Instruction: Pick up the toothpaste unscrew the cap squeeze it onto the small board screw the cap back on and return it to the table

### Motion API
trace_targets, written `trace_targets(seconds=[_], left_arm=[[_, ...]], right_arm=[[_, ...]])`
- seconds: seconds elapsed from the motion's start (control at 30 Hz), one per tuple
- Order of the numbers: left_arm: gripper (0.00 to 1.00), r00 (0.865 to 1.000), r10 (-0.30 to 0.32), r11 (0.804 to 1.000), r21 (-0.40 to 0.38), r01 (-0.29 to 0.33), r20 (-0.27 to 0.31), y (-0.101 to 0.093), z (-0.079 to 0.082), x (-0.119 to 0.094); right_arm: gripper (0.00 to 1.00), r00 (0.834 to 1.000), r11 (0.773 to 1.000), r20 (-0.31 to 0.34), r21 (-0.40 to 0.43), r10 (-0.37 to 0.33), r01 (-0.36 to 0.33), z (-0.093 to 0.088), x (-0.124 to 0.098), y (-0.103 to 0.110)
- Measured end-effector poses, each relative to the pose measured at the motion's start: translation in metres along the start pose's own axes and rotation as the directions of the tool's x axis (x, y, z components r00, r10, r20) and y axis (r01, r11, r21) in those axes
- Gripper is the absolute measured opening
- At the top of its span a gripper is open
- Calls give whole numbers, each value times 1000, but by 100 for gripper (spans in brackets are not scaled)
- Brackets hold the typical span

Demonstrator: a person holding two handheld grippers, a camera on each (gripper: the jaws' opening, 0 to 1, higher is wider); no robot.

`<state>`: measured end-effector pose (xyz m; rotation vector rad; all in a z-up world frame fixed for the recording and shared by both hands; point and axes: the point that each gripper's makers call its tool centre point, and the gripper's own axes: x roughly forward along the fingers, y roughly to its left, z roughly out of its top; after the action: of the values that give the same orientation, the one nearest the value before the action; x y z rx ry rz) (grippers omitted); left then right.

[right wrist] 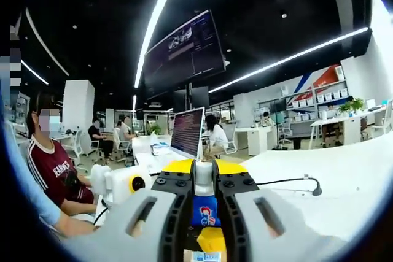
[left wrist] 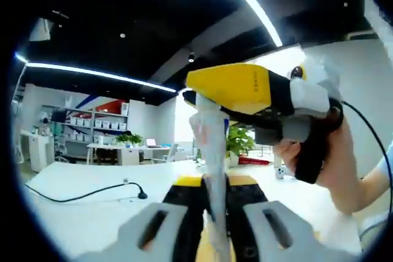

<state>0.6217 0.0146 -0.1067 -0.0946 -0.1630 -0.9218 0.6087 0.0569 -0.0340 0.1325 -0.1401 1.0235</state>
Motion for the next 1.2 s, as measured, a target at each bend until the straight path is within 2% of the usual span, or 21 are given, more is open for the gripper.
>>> trace_targets(seconds=[0.1, 0.13, 0.17, 0.2, 0.23, 0.27, 0.33, 0.37, 0.43, 0.53, 0.57, 0.6, 0.67, 0.73, 0.87, 0.97, 1.0, 1.07, 1.1, 1.13, 1.2], left_arm=[[5, 998, -63, 998, -26, 63, 3, -6, 2, 0], [5, 995, -97, 994, -51, 97, 6, -11, 3, -1], [5, 992, -128, 989, -75, 128, 4, -15, 3, -1], [5, 982, -186, 976, -112, 186, 5, -23, 4, -3], [5, 972, -237, 962, -141, 235, 4, -29, 4, -4], [5, 961, -277, 948, -159, 275, 14, -35, 6, -5], [5, 936, -349, 915, -202, 350, 45, -45, 10, -8], [4, 922, -381, 894, -228, 386, 67, -51, 12, -10], [4, 880, -461, 834, -282, 474, 115, -65, 17, -15], [4, 793, -586, 737, -298, 607, 166, -91, 23, -27], [4, 773, -608, 710, -311, 632, 182, -96, 26, -29], [4, 762, -617, 695, -318, 645, 197, -98, 28, -30], [4, 760, -619, 694, -313, 648, 198, -100, 27, -31], [4, 747, -634, 684, -305, 663, 202, -104, 28, -33], [4, 722, -659, 660, -300, 689, 210, -111, 30, -36], [4, 712, -671, 656, -281, 700, 206, -116, 31, -37], [5, 716, -670, 669, -258, 697, 199, -116, 29, -36], [7, 736, -655, 706, -210, 676, 167, -114, 23, -31], [9, 755, -640, 725, -214, 655, 143, -112, 19, -28], [10, 766, -631, 736, -221, 640, 122, -112, 16, -25], [10, 768, -629, 739, -212, 639, 120, -112, 15, -24]], right_arm=[[12, 996, 993, 17, 70, 92, -93, 3, -1, 2], [12, 989, 983, 22, 111, 145, -147, 3, 0, 6], [12, 976, 959, 28, 183, 217, -218, 4, 0, 11], [12, 963, 929, 35, 257, 268, -268, 5, 0, 13], [12, 958, 914, 39, 290, 285, -283, 6, 0, 11], [12, 951, 900, 46, 310, 307, -306, 7, -1, 9], [12, 919, 858, 70, 337, 387, -387, 11, -4, 14], [12, 899, 832, 81, 349, 431, -431, 13, -6, 19], [11, 850, 788, 117, 327, 514, -521, 18, -12, 27], [11, 764, 680, 176, 364, 620, -636, 23, -22, 43], [11, 747, 655, 192, 377, 637, -655, 23, -23, 47], [11, 738, 644, 204, 378, 643, -665, 25, -24, 49], [11, 723, 632, 209, 370, 658, -681, 25, -25, 53], [11, 697, 612, 220, 349, 682, -709, 27, -29, 58], [12, 649, 555, 250, 356, 718, -751, 29, -35, 64], [12, 628, 529, 262, 361, 733, -768, 29, -39, 69], [12, 622, 524, 258, 360, 739, -772, 28, -41, 72], [12, 613, 519, 248, 354, 750, -778, 27, -45, 76], [12, 608, 518, 242, 346, 756, -782, 26, -47, 76], [12, 606, 519, 236, 341, 760, -784, 26, -49, 75], [11, 611, 531, 224, 331, 759, -780, 24, -52, 70]])
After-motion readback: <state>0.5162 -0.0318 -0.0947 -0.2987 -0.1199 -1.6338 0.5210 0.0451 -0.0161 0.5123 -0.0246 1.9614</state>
